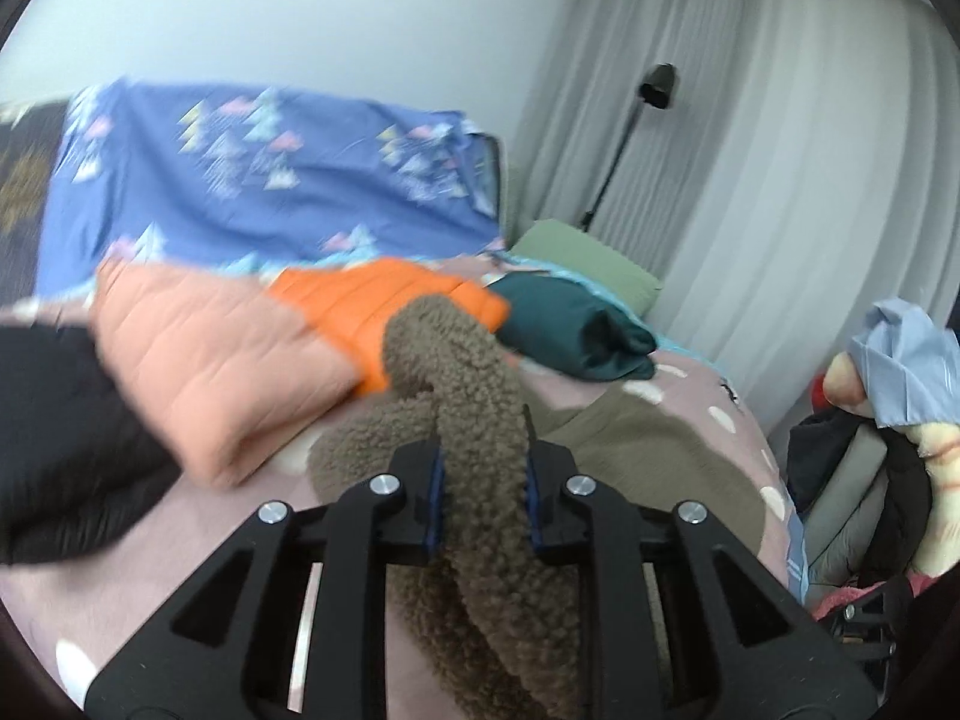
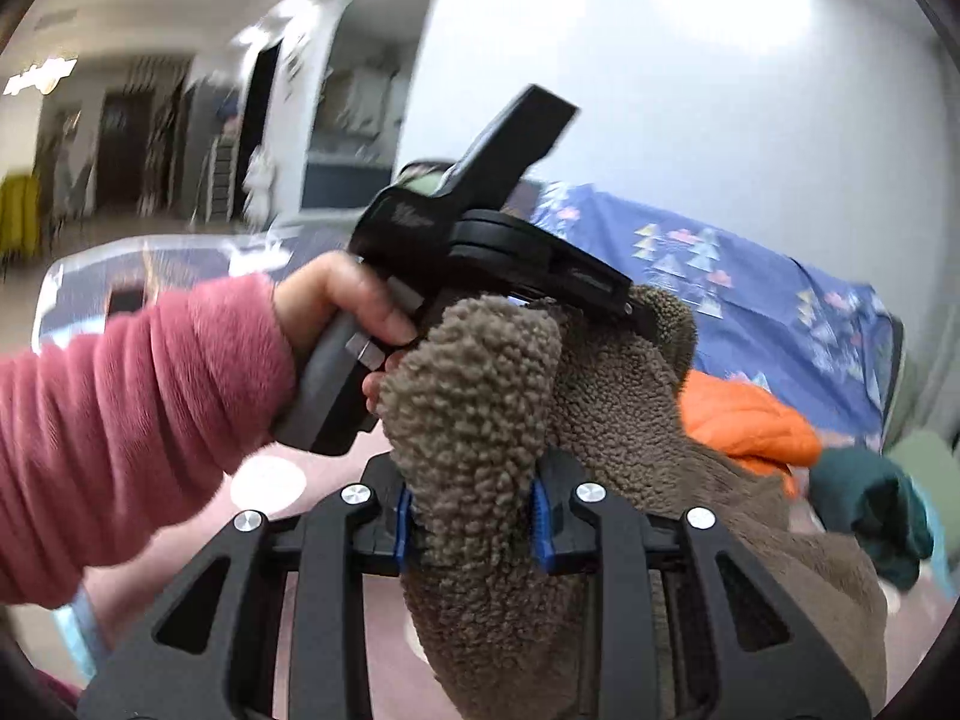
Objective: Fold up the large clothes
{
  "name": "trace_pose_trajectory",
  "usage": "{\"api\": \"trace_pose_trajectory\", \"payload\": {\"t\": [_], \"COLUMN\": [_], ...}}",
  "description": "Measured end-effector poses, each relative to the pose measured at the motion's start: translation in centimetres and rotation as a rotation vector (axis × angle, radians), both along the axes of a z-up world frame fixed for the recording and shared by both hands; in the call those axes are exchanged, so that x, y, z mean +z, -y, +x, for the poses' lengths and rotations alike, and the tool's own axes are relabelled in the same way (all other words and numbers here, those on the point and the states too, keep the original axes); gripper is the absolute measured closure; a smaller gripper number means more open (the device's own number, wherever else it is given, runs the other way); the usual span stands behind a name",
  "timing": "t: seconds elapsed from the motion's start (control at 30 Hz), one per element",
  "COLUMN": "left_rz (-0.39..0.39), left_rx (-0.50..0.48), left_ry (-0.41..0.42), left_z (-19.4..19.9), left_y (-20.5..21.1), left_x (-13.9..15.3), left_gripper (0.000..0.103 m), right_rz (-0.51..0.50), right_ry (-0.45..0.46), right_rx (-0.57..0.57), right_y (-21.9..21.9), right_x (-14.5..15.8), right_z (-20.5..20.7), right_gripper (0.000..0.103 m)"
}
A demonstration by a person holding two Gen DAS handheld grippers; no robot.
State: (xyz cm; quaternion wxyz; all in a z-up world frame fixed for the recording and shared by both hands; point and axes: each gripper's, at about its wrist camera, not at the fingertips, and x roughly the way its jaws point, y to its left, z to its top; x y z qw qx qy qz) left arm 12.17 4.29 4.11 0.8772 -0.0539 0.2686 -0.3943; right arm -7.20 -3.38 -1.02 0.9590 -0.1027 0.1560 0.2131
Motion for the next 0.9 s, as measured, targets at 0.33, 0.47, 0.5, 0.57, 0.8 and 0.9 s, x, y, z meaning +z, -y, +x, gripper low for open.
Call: {"api": "trace_pose_trajectory", "payload": {"t": [0.33, 0.47, 0.5, 0.57, 0.8, 0.9], "left_rz": [0.184, 0.305, 0.331, 0.38, 0.418, 0.448], "left_rx": [-0.202, -0.263, -0.268, -0.302, -0.278, -0.233], "left_ry": [0.066, 0.088, 0.094, 0.106, 0.142, 0.129], "left_z": [-1.6, -3.0, -3.2, -4.2, -4.8, -4.2], "left_y": [21.2, 30.8, 32.3, 36.0, 36.7, 34.3], "left_x": [3.3, 1.2, 0.6, -0.7, -1.2, -1.4], "left_gripper": [0.086, 0.079, 0.077, 0.077, 0.074, 0.068], "right_rz": [0.381, 0.596, 0.63, 0.747, 0.931, 0.916], "right_ry": [-0.059, -0.162, -0.19, -0.307, -0.408, -0.409], "right_rx": [-0.269, -0.39, -0.411, -0.462, -0.404, -0.391], "right_y": [20.1, 29.3, 30.6, 33.6, 35.0, 34.1], "right_x": [0.4, -3.7, -4.7, -8.6, -13.7, -13.7], "right_z": [-3.6, -5.6, -5.8, -6.1, -6.4, -6.8], "right_gripper": [0.077, 0.077, 0.077, 0.077, 0.073, 0.072]}}
